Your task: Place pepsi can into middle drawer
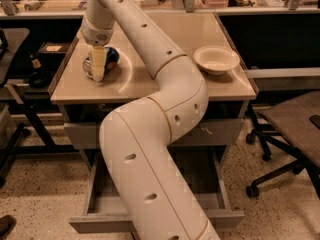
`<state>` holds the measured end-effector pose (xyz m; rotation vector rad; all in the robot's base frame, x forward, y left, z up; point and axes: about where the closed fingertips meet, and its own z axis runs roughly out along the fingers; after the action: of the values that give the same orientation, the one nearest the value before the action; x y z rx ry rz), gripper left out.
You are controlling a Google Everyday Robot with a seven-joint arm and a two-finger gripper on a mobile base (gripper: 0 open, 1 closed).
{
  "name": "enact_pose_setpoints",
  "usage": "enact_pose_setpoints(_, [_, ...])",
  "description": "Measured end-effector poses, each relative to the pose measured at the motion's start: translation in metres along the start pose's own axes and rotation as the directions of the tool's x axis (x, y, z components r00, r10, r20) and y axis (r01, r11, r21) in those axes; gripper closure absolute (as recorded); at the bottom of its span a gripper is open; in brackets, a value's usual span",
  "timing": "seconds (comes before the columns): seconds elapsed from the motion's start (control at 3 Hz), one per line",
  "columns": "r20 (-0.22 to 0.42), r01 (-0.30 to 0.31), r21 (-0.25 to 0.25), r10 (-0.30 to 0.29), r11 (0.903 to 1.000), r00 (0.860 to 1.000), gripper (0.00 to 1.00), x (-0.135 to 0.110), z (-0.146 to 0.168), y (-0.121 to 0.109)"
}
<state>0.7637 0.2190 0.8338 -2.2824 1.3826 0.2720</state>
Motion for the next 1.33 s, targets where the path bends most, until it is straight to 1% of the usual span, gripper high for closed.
enact_pose_setpoints(0.33, [0.002, -0.001, 0.007, 0.001, 1.0, 1.0, 0.18, -0.0005, 0.0038, -0.0028])
enact_pose_setpoints(1.33, [0.002, -0.001, 0.007, 0.001, 1.0, 1.0, 0.88, -0.0005, 0.0038, -0.0028])
